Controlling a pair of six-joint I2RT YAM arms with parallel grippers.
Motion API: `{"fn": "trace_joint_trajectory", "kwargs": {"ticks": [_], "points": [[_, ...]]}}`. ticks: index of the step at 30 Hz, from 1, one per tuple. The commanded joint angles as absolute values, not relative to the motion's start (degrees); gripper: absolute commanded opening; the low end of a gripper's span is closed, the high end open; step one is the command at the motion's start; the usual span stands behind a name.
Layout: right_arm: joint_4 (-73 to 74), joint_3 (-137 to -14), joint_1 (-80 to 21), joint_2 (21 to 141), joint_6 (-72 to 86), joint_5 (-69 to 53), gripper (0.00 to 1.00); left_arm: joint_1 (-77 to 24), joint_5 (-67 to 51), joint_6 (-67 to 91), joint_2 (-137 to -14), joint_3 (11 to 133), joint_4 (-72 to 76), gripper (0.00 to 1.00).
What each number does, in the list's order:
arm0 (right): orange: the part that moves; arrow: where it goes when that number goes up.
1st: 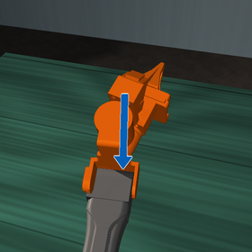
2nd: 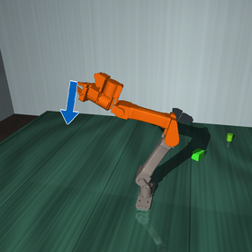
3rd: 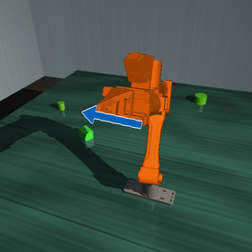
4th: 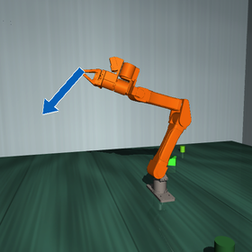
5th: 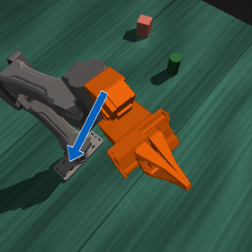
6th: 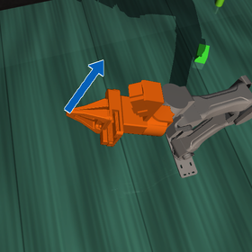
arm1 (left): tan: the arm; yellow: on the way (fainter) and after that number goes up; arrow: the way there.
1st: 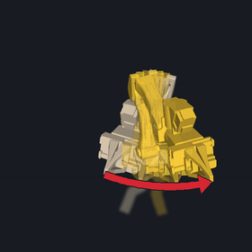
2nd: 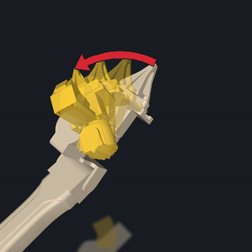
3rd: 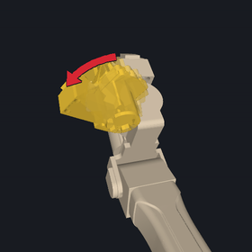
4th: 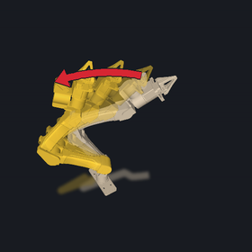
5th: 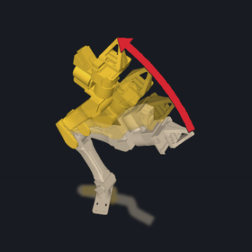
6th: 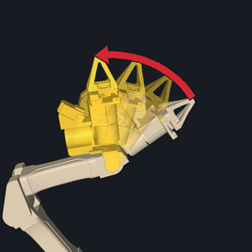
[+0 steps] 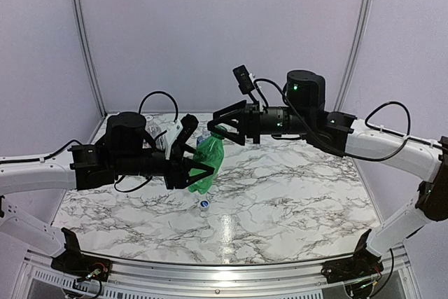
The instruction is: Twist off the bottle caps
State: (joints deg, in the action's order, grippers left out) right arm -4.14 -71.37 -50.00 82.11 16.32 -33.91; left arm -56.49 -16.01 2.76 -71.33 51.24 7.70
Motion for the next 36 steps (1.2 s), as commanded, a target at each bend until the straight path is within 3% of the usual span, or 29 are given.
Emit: {"fn": "trace_joint_trajectory", "kwargs": {"ticks": [1,13,19,26,36], "points": [[-4.21,-71.62,-50.62,83.18,16.63,-33.14,0.67,-56.51,-15.44,3.26,-71.2,51.92,10.63,0.15],[-4.78,-71.39,-50.62,83.8,16.96,-34.48,0.31,-56.51,-14.79,3.27,-70.87,51.59,10.72,0.14],[-6.03,-70.71,-50.62,83.05,16.63,-34.35,0.0,-56.54,-14.74,3.99,-70.42,51.02,11.59,0.12],[-4.44,-73.68,-50.4,83.99,9.64,-41.98,0.0,-56.51,-20.81,7.09,-69.23,47.69,18.87,0.09],[6.16,-81.37,-49.65,89.15,-11.46,-73.77,0.0,-56.34,-46.58,11.24,-69.74,47.48,26.96,0.08]]}}
